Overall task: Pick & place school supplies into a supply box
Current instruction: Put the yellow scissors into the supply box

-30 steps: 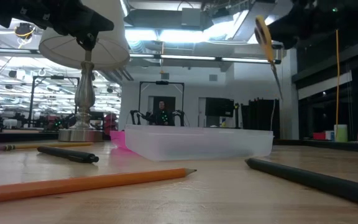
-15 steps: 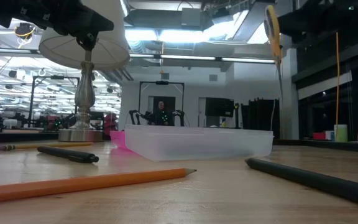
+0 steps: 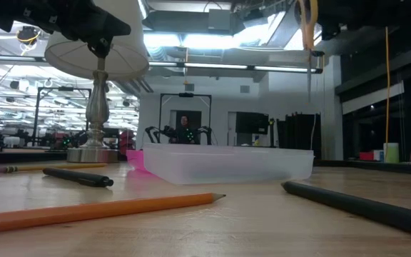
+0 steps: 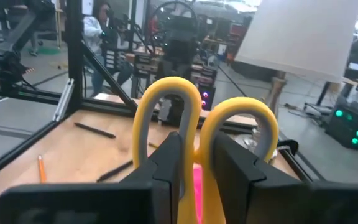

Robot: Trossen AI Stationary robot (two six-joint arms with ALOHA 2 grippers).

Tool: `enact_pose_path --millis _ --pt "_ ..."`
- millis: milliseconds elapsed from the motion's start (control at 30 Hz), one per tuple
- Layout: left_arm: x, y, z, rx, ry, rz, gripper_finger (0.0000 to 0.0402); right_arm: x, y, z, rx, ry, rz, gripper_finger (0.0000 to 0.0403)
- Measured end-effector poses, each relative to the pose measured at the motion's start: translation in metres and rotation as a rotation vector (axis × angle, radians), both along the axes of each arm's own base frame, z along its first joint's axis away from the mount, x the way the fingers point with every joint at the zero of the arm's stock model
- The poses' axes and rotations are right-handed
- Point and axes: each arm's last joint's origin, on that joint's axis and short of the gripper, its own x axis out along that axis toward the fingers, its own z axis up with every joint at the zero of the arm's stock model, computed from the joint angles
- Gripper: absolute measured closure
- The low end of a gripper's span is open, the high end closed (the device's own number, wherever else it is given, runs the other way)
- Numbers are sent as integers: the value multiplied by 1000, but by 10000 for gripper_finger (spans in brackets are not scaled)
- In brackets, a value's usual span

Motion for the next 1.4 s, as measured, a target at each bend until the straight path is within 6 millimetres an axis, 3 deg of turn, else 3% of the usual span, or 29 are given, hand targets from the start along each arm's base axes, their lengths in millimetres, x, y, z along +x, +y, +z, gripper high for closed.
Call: enact_pose_path --millis 233,433,567,867,1200,1400 --pt "0 0 0 0 0 0 398 29 8 7 80 62 35 328" --pt "0 0 0 0 0 0 398 72 21 8 83 164 70 328" --pt "0 0 0 0 0 0 398 103 26 10 192 274 -35 328" --pt "0 0 0 -1 0 -2 398 168 41 16 157 494 -166 328" --pt "0 0 0 -4 0 -4 398 217 50 -9 205 697 -226 328" --pt "0 0 0 -21 3 0 398 230 51 -29 206 776 -251 328"
